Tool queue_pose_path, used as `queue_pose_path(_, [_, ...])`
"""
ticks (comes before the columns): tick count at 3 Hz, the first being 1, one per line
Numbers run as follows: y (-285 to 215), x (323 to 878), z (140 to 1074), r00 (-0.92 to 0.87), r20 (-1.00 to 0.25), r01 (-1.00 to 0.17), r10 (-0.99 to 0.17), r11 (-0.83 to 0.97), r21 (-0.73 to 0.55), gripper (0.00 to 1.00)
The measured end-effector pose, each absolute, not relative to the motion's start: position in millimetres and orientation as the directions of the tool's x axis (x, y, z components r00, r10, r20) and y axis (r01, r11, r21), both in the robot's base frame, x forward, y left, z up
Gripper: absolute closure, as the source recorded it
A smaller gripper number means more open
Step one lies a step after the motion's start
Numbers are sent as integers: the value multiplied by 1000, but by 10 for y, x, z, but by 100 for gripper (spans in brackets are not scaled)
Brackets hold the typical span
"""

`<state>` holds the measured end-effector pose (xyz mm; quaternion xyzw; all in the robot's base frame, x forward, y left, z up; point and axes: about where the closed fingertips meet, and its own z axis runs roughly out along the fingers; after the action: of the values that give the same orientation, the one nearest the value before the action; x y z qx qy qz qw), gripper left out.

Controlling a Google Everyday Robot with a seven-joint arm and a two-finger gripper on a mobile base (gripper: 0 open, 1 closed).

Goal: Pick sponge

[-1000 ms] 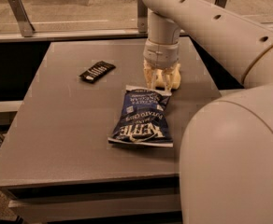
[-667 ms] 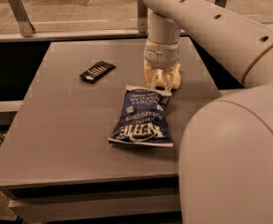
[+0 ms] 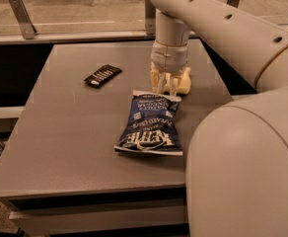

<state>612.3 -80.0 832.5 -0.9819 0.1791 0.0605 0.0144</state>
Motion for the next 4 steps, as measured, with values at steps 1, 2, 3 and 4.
queue_pose_path(1, [-505,6094,9062,920,-57,-392,-387,-911,-131,25])
queue_pose_path(2, [-221,5979,10210,856,65,-473,-513,-827,-302,2])
queue_pose_path(3, [-72,5949,10868,777,143,-520,-613,-752,-404,0])
queue_pose_path(4, [1,6033,11039,738,179,-537,-650,-727,-427,0])
